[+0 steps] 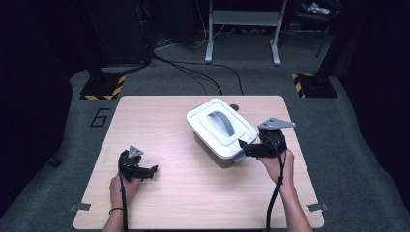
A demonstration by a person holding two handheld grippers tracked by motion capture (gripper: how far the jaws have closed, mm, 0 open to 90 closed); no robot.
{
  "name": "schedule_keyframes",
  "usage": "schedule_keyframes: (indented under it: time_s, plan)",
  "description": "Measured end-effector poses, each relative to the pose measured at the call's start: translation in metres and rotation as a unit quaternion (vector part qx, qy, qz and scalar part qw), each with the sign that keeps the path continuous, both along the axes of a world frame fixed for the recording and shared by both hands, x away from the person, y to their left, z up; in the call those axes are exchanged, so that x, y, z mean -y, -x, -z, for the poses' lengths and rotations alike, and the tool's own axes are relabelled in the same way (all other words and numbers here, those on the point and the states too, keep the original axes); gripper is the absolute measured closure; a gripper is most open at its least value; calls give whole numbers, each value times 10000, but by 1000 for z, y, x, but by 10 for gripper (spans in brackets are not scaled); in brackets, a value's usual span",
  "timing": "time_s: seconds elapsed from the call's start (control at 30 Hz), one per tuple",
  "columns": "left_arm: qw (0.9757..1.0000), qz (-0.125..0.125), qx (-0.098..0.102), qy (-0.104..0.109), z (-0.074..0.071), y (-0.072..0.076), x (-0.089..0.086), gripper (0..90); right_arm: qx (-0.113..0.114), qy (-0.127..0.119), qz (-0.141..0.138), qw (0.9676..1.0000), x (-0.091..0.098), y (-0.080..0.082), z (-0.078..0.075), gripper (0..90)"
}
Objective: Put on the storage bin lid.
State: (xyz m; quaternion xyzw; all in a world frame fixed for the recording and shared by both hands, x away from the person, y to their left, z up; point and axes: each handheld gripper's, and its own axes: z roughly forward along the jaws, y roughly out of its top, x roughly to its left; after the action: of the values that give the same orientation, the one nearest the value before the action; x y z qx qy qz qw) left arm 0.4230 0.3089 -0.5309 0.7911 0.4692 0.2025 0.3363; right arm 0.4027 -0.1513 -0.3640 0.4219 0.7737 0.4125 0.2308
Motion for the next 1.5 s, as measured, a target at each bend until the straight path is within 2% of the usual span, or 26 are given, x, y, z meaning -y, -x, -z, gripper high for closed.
schedule_keyframes:
  time_s: [0.23,0.5,0.83,1.03,1.13,1.17,1.27,1.33,1.4,1.43,1.5]
  plan:
    - [10000,0,-3,-3,0,0,0,5,-104,-81,213,9997,22,11,20,104]
    - [10000,0,-3,-4,0,0,0,6,-349,-177,407,9984,42,22,54,98]
    - [10000,-1,1,-5,0,0,0,6,-698,-192,679,9951,62,33,106,95]
    - [10000,-1,-4,-7,0,0,0,6,-896,-71,776,9929,68,38,141,85]
    - [10000,2,-5,-12,0,0,0,5,-835,-16,797,9933,70,41,154,81]
    - [10000,-4,-3,-4,0,0,0,6,-826,22,793,9934,70,42,158,78]
    - [10000,-2,-2,-5,0,0,0,5,-788,348,791,9931,68,43,163,52]
    - [10000,0,-2,-5,0,0,0,5,-699,421,794,9935,66,43,164,57]
    - [10000,23,-53,-32,-1,0,0,6,-729,389,809,9933,66,42,165,52]
    - [10000,15,8,-4,0,0,0,6,-768,375,783,9933,67,42,165,44]
    - [10000,85,-3,23,0,1,1,5,-779,365,816,9929,67,42,165,42]
